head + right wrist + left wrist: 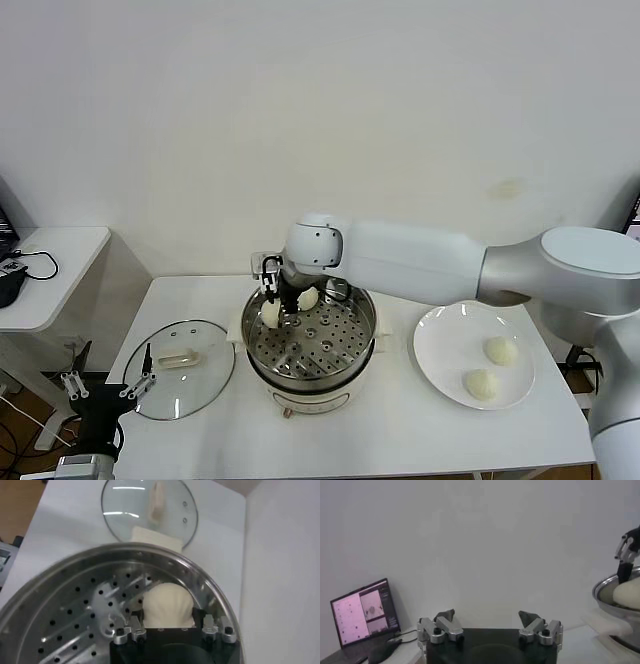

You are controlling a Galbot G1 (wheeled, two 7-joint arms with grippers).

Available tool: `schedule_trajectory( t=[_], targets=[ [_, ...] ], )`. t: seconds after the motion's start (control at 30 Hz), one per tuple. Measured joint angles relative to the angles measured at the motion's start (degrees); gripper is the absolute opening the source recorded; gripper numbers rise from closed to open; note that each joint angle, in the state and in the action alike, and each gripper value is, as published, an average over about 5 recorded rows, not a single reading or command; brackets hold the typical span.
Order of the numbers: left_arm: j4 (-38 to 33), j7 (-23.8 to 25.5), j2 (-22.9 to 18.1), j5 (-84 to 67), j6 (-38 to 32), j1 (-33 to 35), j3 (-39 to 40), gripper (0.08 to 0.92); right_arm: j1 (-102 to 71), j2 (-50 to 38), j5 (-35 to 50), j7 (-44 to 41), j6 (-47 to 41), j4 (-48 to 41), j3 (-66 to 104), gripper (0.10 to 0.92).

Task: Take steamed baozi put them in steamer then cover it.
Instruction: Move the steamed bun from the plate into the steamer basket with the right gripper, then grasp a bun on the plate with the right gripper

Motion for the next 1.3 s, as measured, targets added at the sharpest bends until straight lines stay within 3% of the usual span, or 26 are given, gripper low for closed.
schedule_trajectory(
  t=[0.2, 0.47, 0.7, 1.3],
  targets=[
    [0.0, -0.03, 0.03, -0.03, -0.05, -0.18, -0.02, 0.823, -0.37, 0.72, -0.01, -0.14, -0.7, -0.25, -0.36, 0.627],
    [0.04, -0.04, 0.06, -0.03, -0.09, -0.22, -0.07, 0.823, 0.23, 0.23, -0.75, -1.32, -0.61, 0.29, -0.03, 0.806],
    [0.01, -0.03, 0.1, 0.04, -0.09, -0.59, 0.27, 0.823, 3.74, -3.37, -2.14, -4.73, 1.37, 3.09, 0.62, 0.823],
    [-0.84, 0.12, 0.81, 0.69, 0.19, -0.43, 2.31, 0.823, 13.16, -33.45, -12.64, -18.3, 14.33, 20.15, -2.22, 0.823]
  ],
)
